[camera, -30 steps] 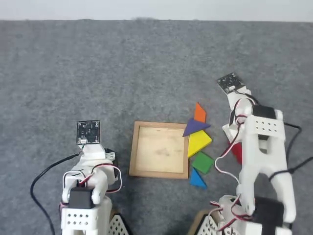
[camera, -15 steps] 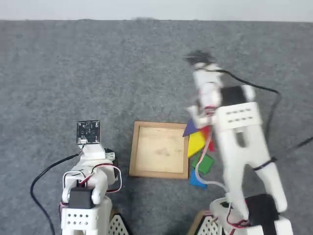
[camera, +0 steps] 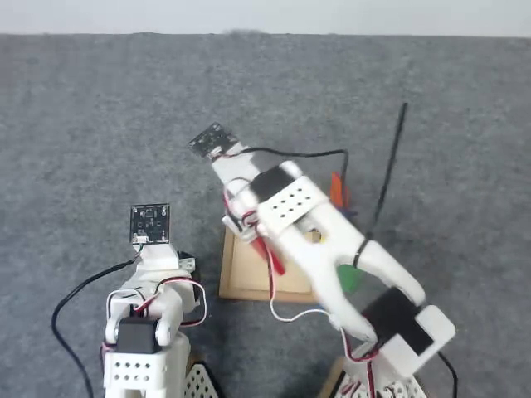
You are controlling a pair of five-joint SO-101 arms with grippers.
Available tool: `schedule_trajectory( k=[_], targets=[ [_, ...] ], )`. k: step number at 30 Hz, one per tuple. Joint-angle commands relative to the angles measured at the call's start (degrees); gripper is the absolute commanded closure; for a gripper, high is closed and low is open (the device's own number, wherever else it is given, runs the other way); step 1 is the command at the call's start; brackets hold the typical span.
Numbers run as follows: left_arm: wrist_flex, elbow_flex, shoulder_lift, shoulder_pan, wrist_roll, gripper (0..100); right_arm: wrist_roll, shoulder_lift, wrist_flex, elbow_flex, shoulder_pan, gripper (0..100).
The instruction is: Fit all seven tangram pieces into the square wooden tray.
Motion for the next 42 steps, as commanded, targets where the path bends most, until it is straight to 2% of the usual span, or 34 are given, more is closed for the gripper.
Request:
schedule_trajectory(
  k=[1, 4, 7, 9, 12, 16, 21, 27, 31, 36, 42],
  targets=[
    [0.09, -0.66, -1.14, -0.35, -0.44, 99, -3.96, 0.04, -1.63, -3.87, -0.92, 98.6],
    [0.09, -0.66, -1.14, -0.35, -0.44, 99, -4.13, 1.1, -2.68, -3.52, -0.57, 96.2],
    [0.09, -0.66, -1.14, -0.35, -0.44, 99, -3.96, 2.68, -2.95, -3.6, -0.48, 85.9],
    [0.09, -0.66, -1.14, -0.35, -0.44, 99, -1.32, 3.21, -2.95, -3.78, -0.48, 79.0],
    [0.09, -0.66, -1.14, -0.35, -0.44, 99, 1.85, 2.42, -3.65, -3.78, -0.4, 73.4],
    [0.09, -0.66, -1.14, -0.35, -0.44, 99, 2.02, -2.42, -3.56, -3.16, 0.66, 75.3],
    [0.09, -0.66, -1.14, -0.35, -0.44, 99, 2.02, -14.37, -3.65, 2.55, 6.37, 76.8],
    [0.09, -0.66, -1.14, -0.35, -0.44, 99, 2.2, -26.77, -9.63, 20.13, 12.35, 76.8],
    [0.09, -0.66, -1.14, -0.35, -0.44, 99, 3.6, -26.95, -17.54, 30.86, 12.62, 76.8],
    [0.09, -0.66, -1.14, -0.35, -0.44, 99, 3.69, -21.93, -18.33, 32.44, 12.53, 77.2],
    [0.09, -0.66, -1.14, -0.35, -0.44, 99, 3.69, -14.73, -19.56, 30.24, 10.77, 94.5]
  ],
)
